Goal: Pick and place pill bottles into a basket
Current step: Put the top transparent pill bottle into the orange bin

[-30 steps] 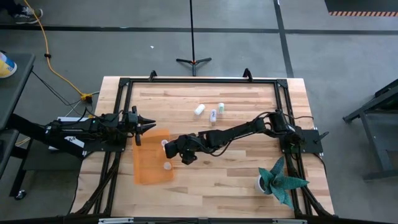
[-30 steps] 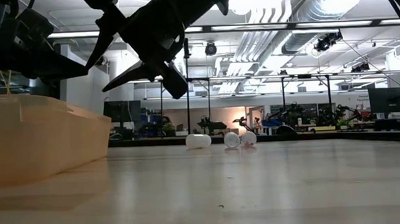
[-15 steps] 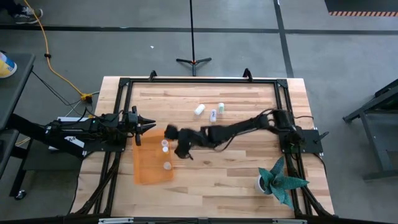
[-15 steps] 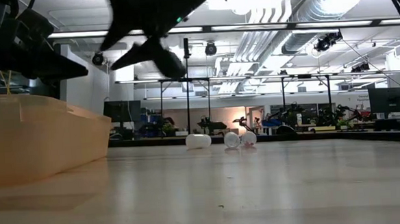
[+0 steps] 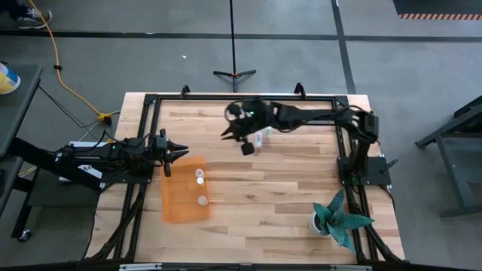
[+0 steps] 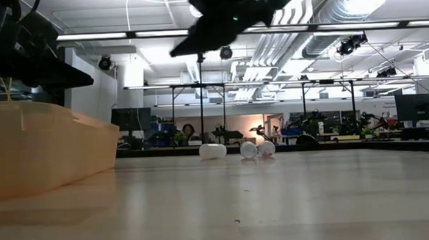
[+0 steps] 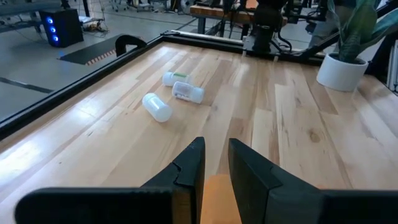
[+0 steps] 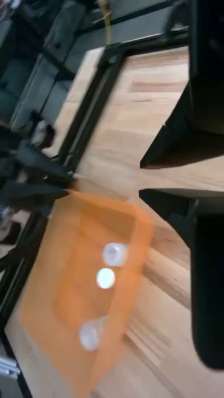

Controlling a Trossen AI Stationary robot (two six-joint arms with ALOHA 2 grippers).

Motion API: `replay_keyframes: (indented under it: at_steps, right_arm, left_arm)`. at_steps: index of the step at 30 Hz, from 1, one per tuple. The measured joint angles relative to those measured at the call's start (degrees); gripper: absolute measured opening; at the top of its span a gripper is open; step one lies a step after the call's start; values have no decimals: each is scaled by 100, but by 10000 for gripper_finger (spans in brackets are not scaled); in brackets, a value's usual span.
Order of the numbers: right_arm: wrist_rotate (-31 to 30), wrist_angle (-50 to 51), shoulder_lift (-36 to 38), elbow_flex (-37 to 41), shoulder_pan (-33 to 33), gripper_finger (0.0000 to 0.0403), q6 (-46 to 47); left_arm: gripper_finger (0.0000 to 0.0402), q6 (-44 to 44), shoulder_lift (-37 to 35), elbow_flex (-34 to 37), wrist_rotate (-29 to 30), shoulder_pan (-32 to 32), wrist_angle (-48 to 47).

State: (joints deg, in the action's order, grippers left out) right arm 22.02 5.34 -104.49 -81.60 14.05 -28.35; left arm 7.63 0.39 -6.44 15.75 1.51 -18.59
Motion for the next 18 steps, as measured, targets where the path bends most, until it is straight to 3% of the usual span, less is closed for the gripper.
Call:
replay_keyframes:
  at_steps: [4, 6, 12, 15, 18]
  right_arm:
    - [-44, -1023, 875, 1326, 176, 15, 258]
    - [-350, -1710, 1307, 2059, 262, 5, 455]
    - [-2231, -3654, 2245, 3813, 611, 10, 1660]
    - [-2879, -3636, 2350, 4113, 777, 17, 2150]
    - [-2910, -2898, 2341, 4041, 875, 35, 2510]
  left_arm:
    - [108, 16, -1, 0, 0, 0, -2]
    - [108, 16, 2, 0, 0, -1, -2]
    - [108, 16, 0, 0, 0, 1, -2]
    - [108, 16, 2, 0, 0, -1, -2]
    - [108, 16, 1, -1, 0, 1, -5]
